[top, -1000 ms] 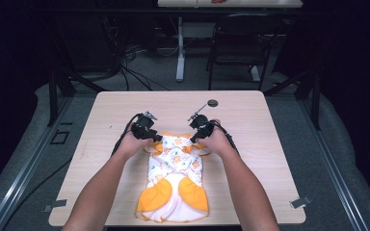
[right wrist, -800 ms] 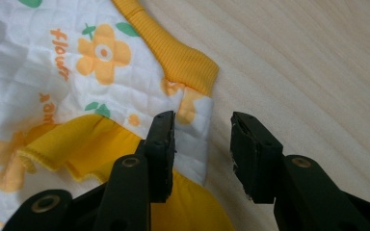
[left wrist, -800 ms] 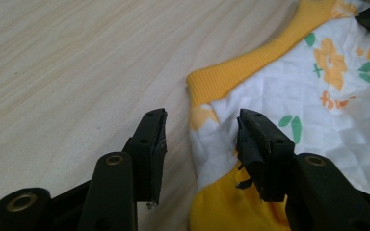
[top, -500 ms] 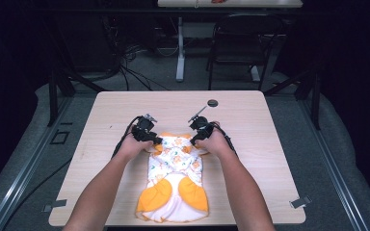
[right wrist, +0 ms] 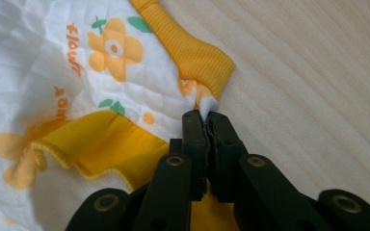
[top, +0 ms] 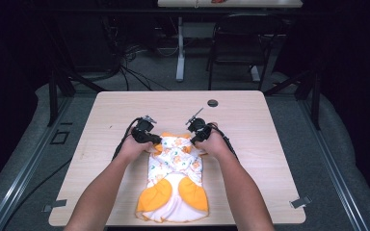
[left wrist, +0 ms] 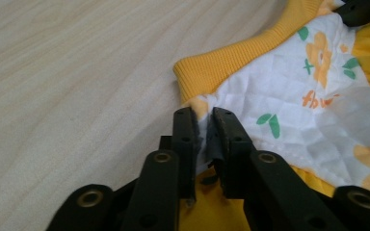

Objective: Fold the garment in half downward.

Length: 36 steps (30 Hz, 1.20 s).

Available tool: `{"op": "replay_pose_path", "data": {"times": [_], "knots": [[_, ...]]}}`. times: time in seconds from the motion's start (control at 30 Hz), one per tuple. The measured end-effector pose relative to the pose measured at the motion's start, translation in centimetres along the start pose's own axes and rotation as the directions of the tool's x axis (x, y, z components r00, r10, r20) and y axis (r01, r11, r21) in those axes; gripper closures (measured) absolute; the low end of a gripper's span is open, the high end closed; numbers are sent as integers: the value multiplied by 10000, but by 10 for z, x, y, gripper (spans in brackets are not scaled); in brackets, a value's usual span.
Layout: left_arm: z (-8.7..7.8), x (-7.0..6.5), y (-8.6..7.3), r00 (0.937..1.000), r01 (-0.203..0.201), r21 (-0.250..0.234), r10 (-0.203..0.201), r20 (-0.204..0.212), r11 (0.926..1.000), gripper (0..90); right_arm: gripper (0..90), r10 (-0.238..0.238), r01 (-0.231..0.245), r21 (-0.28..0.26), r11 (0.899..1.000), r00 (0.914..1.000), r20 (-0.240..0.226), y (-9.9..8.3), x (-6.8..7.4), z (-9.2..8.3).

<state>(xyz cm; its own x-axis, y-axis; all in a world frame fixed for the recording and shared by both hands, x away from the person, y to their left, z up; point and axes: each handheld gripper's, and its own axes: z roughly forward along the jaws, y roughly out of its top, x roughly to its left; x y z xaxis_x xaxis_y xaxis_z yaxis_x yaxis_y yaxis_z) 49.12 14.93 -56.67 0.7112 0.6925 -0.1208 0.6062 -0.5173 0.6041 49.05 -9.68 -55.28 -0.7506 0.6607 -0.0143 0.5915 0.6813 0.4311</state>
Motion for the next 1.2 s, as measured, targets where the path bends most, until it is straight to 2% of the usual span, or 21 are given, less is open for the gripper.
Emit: {"op": "replay_pose_path", "data": {"times": [0.03,0.13,0.27,0.3,0.4,0.47,0.53,0.57,0.67,0.8,1.0,1.2], "knots": [[-1,0,0,10000,11,10,-11,-3,10000,850,882,-160,159,66,9999,9998,136,0,2,-1],[-3,-1,1,9999,-89,62,90,-78,9999,871,887,-244,242,79,9997,9995,215,1,3,-1],[-7,-3,3,9996,-258,-14,257,-143,9997,884,890,-208,208,22,9998,9996,199,0,3,-5],[-8,-3,3,9996,-264,-27,264,-138,9996,886,890,-67,70,-171,9998,9999,146,0,4,-5],[-12,-3,4,9993,-284,-125,281,-231,9995,890,891,-183,185,-172,9997,9998,104,0,3,-9],[-15,-3,4,9991,-296,-197,290,-294,9994,891,891,-77,78,-366,9993,10000,2,0,3,-12],[-20,-4,5,9990,-306,-290,296,-334,9991,892,891,-91,90,-497,9987,10000,-17,0,3,-18],[-23,-4,5,9989,-316,-344,303,-365,9989,892,891,90,-101,-848,9963,9999,-130,0,4,-22],[-32,-5,7,9982,-455,-473,435,-422,9978,892,891,-13,-8,-950,9955,9997,-224,1,4,-30],[-42,-6,12,9973,-558,-629,526,-510,9965,892,891,176,-225,-1305,9912,9991,-379,2,5,-40],[-56,-9,21,9957,-728,-907,672,-632,9932,892,892,-28,-6,-1370,9906,9997,-246,5,6,-54],[-70,-8,29,9953,-759,-1252,676,-695,9892,892,892,-167,147,-1736,9847,9998,-101,14,4,-73]]}}
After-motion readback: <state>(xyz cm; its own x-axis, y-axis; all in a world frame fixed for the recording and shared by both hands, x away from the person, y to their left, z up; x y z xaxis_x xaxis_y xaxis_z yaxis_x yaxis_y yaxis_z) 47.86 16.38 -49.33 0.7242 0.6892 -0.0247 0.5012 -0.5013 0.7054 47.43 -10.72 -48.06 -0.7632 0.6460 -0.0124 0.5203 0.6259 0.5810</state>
